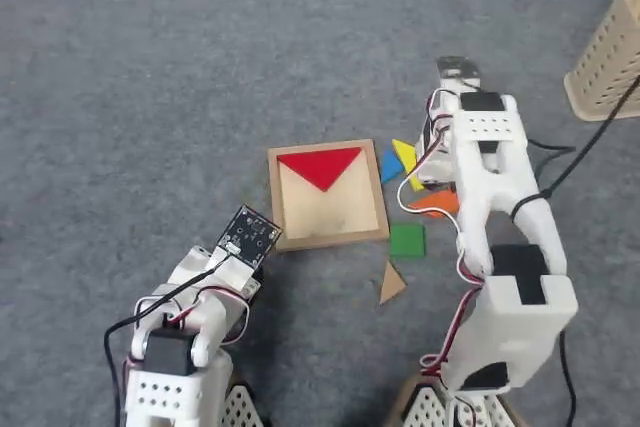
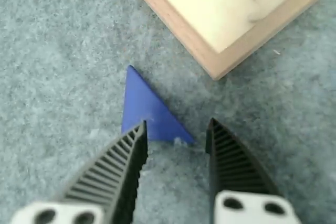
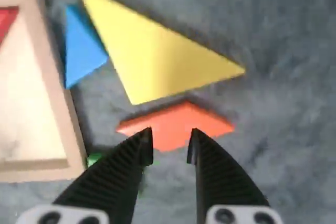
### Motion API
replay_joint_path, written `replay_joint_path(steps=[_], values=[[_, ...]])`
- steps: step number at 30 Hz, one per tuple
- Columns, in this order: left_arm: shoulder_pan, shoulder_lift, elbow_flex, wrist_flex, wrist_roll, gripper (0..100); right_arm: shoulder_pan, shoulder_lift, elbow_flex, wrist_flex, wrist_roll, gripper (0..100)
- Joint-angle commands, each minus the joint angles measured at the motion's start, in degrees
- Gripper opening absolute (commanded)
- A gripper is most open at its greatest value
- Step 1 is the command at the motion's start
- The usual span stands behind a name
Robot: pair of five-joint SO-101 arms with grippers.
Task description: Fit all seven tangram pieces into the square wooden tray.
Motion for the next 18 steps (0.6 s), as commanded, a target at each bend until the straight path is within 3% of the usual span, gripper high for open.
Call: replay_joint_path(steps=[1,5,9,13,18], values=[[0.1,-0.7,-0.6,0.3,0.4,18,-3.8,-3.6,-1.5,-0.6,16.4,11.7],[0.1,-0.7,-0.6,0.3,0.4,18,-6.0,-3.9,-1.5,-1.0,30.6,12.7],[0.1,-0.7,-0.6,0.3,0.4,18,-6.8,-3.7,-1.5,-1.0,42.5,23.8],[0.1,-0.7,-0.6,0.3,0.4,18,-6.9,-3.6,0.2,-1.0,49.7,34.0],[0.1,-0.7,-0.6,0.3,0.4,18,-6.7,-3.6,4.4,-6.5,52.3,35.5]])
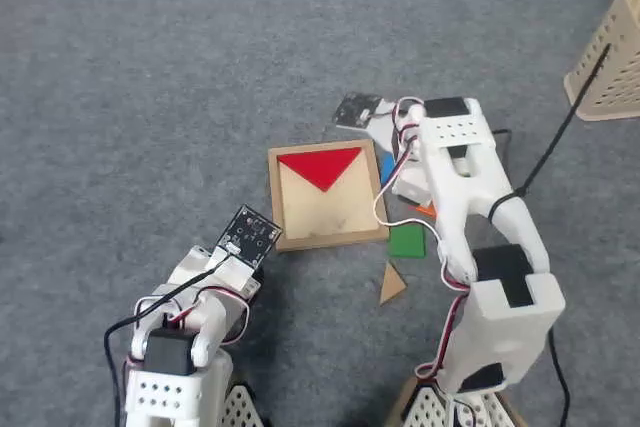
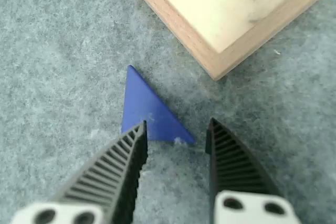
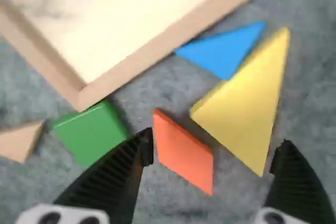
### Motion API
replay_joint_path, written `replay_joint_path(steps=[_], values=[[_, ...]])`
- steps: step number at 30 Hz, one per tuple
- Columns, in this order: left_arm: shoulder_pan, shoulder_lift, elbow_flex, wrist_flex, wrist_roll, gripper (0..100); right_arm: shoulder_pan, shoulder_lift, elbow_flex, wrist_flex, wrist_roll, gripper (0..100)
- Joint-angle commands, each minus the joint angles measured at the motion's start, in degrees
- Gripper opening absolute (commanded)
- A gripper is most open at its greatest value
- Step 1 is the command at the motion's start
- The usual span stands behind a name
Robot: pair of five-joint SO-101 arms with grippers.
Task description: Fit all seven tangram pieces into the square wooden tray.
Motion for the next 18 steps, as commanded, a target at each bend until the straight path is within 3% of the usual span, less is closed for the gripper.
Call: replay_joint_path(steps=[1,12,18], values=[[0.2,-0.7,-0.6,0.3,0.4,18,-0.1,-3.5,2.3,-5.9,1.4,35.5],[0.4,-0.7,-0.6,0.3,0.4,18,0.0,-2.5,5.7,-10.1,1.4,35.5],[0.4,-0.7,-0.6,0.3,0.4,18,0.0,6.5,-5.2,-5.8,-3.5,35.4]])
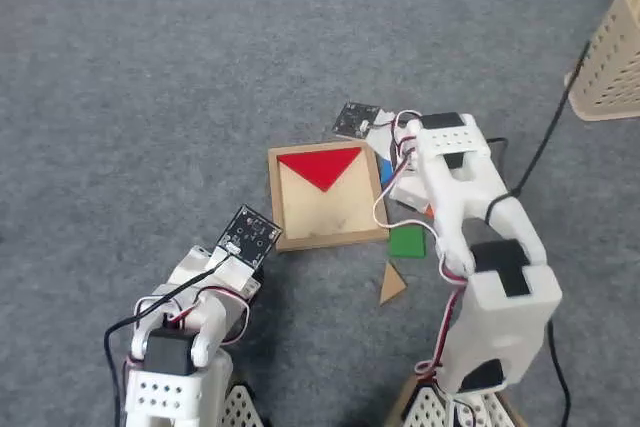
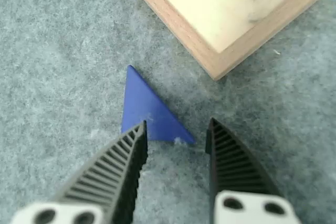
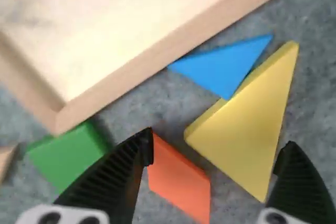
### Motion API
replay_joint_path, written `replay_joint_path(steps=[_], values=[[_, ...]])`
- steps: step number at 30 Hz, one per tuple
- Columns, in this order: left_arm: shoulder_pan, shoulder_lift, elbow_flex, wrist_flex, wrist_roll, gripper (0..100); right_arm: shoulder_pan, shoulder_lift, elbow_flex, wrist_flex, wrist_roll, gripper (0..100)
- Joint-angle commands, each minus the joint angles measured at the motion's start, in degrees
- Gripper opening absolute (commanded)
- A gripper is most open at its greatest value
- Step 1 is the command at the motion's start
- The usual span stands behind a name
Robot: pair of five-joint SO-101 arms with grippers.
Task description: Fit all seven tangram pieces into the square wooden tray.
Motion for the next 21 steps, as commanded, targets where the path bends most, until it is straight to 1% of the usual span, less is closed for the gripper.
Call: replay_joint_path(steps=[1,6,13,18,21], values=[[0.4,-0.7,-0.6,0.3,0.4,18,0.0,3.9,-9.8,4.4,-1.9,35.4],[0.4,-0.7,-0.6,0.3,0.4,18,1.5,10.9,-19.5,9.6,-3.0,34.4],[0.4,-0.7,-0.6,0.3,0.4,18,2.6,15.9,-21.6,10.6,-4.0,21.4],[0.3,-0.7,-0.6,0.3,0.4,18,2.6,15.0,-21.9,10.6,-9.3,16.6],[0.2,-0.7,-0.6,0.3,0.4,18,2.6,12.2,-21.9,10.6,-12.3,16.5]])
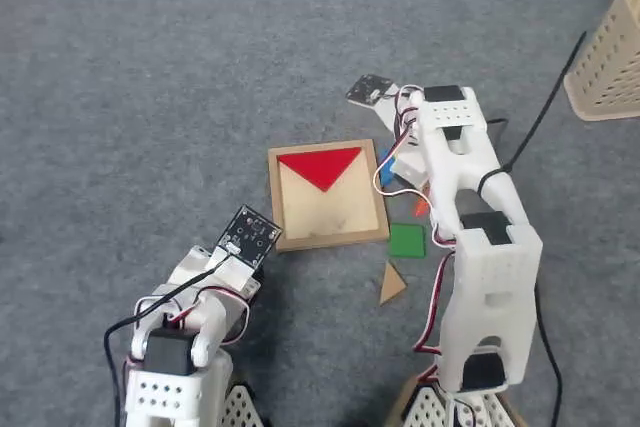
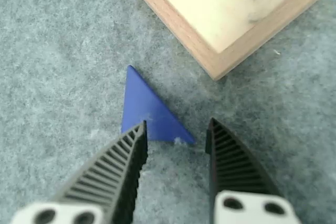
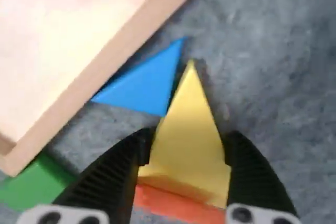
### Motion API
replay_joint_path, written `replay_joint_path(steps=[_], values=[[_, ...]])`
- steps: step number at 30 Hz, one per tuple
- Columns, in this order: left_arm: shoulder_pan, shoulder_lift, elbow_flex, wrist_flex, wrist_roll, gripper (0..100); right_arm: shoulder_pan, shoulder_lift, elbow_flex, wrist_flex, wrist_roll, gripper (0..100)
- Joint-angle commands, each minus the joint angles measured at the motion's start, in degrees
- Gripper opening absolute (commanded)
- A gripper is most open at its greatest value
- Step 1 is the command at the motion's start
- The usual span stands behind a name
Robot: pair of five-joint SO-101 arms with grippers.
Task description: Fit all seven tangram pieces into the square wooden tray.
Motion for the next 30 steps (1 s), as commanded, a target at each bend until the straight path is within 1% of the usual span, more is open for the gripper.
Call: replay_joint_path(steps=[1,3,8,10,12,15,19,23,26,30], values=[[0.2,-0.7,-0.6,0.3,0.4,18,0.4,-5.0,-0.4,1.3,-3.7,16.5],[0.2,-0.7,-0.6,0.3,0.4,18,0.8,-7.3,-0.4,2.6,-5.5,17.4],[0.2,-0.7,-0.6,0.3,0.4,18,1.9,-12.6,-0.3,7.1,-13.5,22.8],[0.2,-0.7,-0.6,0.3,0.4,18,2.3,-13.8,-0.1,8.7,-13.9,24.8],[0.1,-0.7,-0.6,0.3,0.4,18,2.6,-14.1,-0.1,10.3,-11.1,25.5],[0.1,-0.7,-0.6,0.3,0.4,18,2.7,-14.1,2.2,12.0,-3.5,25.6],[0.1,-0.7,-0.6,0.3,0.4,18,2.2,-16.1,9.8,9.1,3.5,27.3],[0.1,-0.7,-0.6,0.3,0.4,18,2.2,-19.8,16.8,3.0,5.0,33.6],[0.1,-0.7,-0.6,0.3,0.4,18,1.7,-20.6,19.3,-0.1,6.6,34.6],[0.1,-0.7,-0.6,0.3,0.4,18,0.3,-18.2,19.3,-2.9,6.6,34.4]])
